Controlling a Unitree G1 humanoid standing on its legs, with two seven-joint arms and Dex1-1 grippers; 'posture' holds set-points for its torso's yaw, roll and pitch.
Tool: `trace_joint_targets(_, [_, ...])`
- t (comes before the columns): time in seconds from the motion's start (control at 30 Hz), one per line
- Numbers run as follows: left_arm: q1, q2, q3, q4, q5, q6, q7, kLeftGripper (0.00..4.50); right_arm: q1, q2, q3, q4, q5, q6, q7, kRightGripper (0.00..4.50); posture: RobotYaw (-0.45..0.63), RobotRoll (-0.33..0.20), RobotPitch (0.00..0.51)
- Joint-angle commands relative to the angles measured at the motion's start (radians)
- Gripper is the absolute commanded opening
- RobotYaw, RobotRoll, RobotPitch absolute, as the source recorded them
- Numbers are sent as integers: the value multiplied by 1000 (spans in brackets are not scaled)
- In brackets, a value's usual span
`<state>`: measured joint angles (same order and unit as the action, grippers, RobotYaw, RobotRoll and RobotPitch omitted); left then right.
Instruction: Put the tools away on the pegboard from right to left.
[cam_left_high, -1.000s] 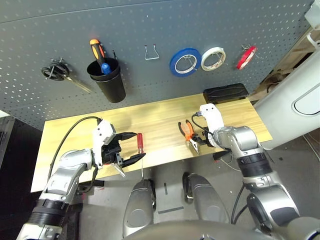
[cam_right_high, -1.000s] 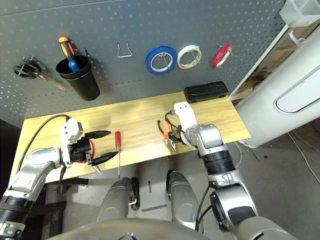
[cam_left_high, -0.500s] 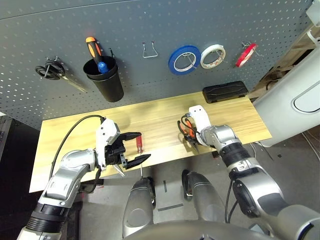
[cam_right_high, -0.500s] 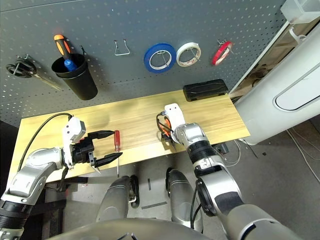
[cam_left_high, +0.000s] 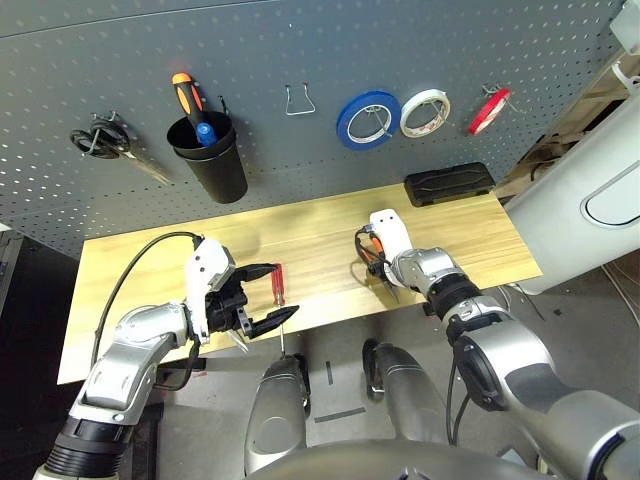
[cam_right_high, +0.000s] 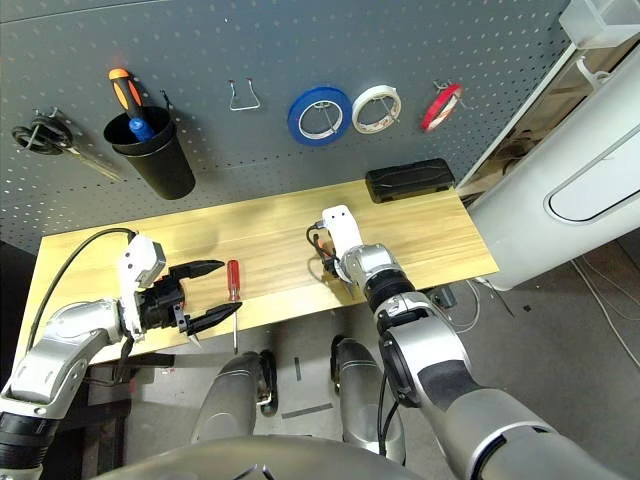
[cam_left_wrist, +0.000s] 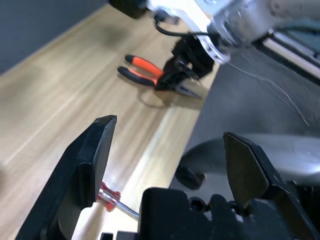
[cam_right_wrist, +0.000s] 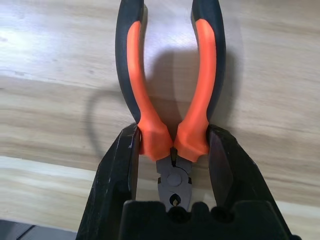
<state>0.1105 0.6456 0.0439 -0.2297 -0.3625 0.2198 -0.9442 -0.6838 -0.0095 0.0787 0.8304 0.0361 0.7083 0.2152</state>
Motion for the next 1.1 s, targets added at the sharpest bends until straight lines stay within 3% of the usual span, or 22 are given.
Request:
trace_joint_targets(0.03, [20,13,50,-27,-44,13,-3,4500,43,-54,32,-299,17,153,67,2079,49,0,160])
trace_joint_targets(0.23, [10,19,133,-24,-114,54,3,4500,132,-167,59,-718,62,292,171,2079,47,0,132])
trace_joint_targets(0.43, [-17,8,174,15,-151,47,-2,4500,216,-262,54,-992,129,319,254,2079,58,0,97])
trace_joint_targets(0.77, [-36,-11,202,117,-151,-25,-21,4500,190,-283,30,-1038,160,213,259,2079,52,0,39])
trace_joint_targets(1.1, [-38,-10,248,142,-165,-44,-9,4500,135,-288,-3,-1063,191,69,285,2079,56,0,38])
